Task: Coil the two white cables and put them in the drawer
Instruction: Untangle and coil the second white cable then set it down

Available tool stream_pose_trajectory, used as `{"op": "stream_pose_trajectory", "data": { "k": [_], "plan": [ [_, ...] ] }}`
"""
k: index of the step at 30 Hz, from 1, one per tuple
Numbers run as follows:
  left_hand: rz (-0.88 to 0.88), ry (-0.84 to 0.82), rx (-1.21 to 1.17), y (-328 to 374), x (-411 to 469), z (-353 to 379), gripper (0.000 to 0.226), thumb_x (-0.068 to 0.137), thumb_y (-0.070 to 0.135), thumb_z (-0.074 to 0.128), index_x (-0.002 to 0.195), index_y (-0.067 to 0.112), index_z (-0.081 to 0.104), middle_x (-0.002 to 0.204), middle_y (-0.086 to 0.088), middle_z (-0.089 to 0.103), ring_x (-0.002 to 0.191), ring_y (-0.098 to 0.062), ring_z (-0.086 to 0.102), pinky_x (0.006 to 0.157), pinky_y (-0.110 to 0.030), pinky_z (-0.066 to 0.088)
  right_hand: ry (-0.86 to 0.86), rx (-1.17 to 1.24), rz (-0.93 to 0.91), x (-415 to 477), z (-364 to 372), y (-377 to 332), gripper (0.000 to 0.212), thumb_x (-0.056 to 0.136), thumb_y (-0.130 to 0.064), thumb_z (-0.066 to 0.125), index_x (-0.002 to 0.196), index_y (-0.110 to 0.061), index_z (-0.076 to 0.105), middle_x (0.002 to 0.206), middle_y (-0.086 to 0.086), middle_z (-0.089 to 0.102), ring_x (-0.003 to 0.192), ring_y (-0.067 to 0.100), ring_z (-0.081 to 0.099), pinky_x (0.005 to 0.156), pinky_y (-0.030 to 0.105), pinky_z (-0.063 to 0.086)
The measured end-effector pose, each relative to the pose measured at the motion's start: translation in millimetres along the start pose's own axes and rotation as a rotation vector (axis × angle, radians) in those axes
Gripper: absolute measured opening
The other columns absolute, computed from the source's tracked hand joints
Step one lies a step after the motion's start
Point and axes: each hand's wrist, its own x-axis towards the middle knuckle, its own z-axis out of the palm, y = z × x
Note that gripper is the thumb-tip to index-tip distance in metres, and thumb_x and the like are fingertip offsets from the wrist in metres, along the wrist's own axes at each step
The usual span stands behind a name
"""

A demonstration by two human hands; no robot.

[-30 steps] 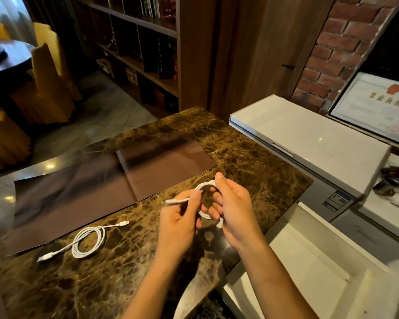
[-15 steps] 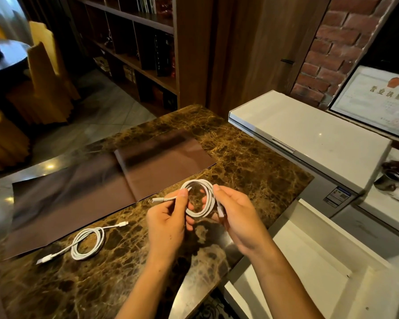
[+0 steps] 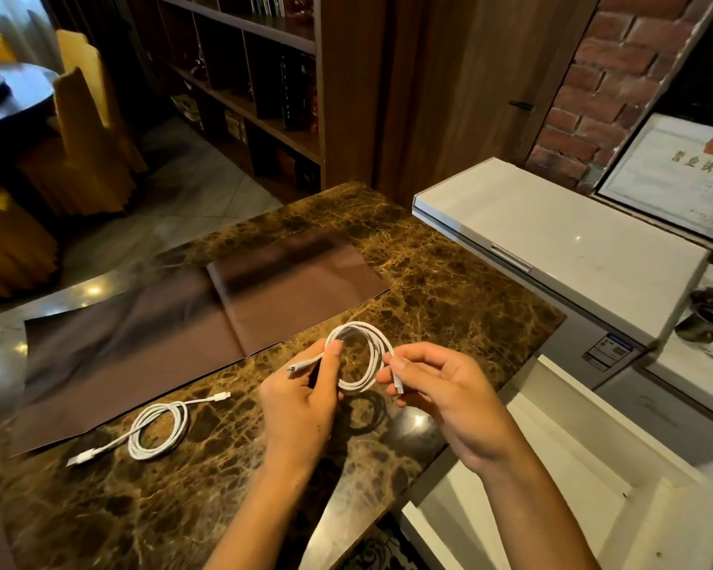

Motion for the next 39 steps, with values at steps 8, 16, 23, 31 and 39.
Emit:
{"op": "stream_pose_trajectory", "data": {
  "k": [8, 16, 23, 31, 39],
  "plan": [
    [0.009, -0.092, -0.057, 12.7, -6.8, 1.3, 0.024, 0.099, 0.044, 0.056, 0.094, 0.064, 0.069, 0.070, 0.008, 0.078, 0.052, -0.013, 0.071, 0.045, -0.043, 0.055, 0.180, -0.532, -0.299, 10.2, 20.8, -0.2, 0.017, 0.077, -0.027, 0.086, 0.093, -0.029, 0.082, 0.094, -0.006, 0.069, 0.085, 0.011, 0.068, 0.076, 0.036, 0.059],
    [0.068, -0.125, -0.090, 22.0, -4.7, -0.6, 0.028, 0.098, 0.042, 0.054, 0.105, 0.067, 0.065, 0.071, -0.001, 0.076, 0.052, -0.024, 0.068, 0.042, -0.043, 0.051, 0.451, -0.822, -0.486, 9.1, 29.7, 15.3, 0.029, 0.081, -0.015, 0.080, 0.092, -0.033, 0.060, 0.077, -0.012, 0.055, 0.065, 0.010, 0.056, 0.056, 0.009, 0.041],
    [0.127, -0.165, -0.078, 24.0, -8.2, -4.4, 0.027, 0.100, 0.024, 0.061, 0.115, 0.044, 0.070, 0.099, 0.011, 0.080, 0.086, -0.003, 0.075, 0.071, -0.027, 0.061, 0.346, -0.777, -0.258, 13.1, 21.3, 16.8, 0.032, 0.087, -0.031, 0.072, 0.110, -0.044, 0.054, 0.088, -0.017, 0.068, 0.081, -0.002, 0.065, 0.061, 0.012, 0.051],
    [-0.025, -0.141, -0.143, 23.3, -7.6, -6.7, 0.025, 0.099, 0.026, 0.062, 0.113, 0.044, 0.072, 0.096, 0.016, 0.080, 0.086, -0.006, 0.077, 0.073, -0.024, 0.062, 0.030, 0.271, -0.044, 9.9, 21.6, 14.8, 0.034, 0.088, -0.014, 0.075, 0.121, -0.018, 0.072, 0.116, 0.015, 0.076, 0.106, 0.032, 0.074, 0.079, 0.032, 0.061],
    [-0.244, -0.112, -0.300, 19.1, -8.7, -12.5, 0.027, 0.094, 0.037, 0.060, 0.106, 0.021, 0.078, 0.055, -0.011, 0.069, 0.042, -0.012, 0.061, 0.042, -0.020, 0.051, 0.253, 0.432, 0.019, 13.3, 18.4, 17.0, 0.022, 0.097, -0.012, 0.064, 0.115, -0.012, 0.077, 0.111, 0.016, 0.078, 0.102, 0.024, 0.076, 0.075, 0.025, 0.060]
  ]
}}
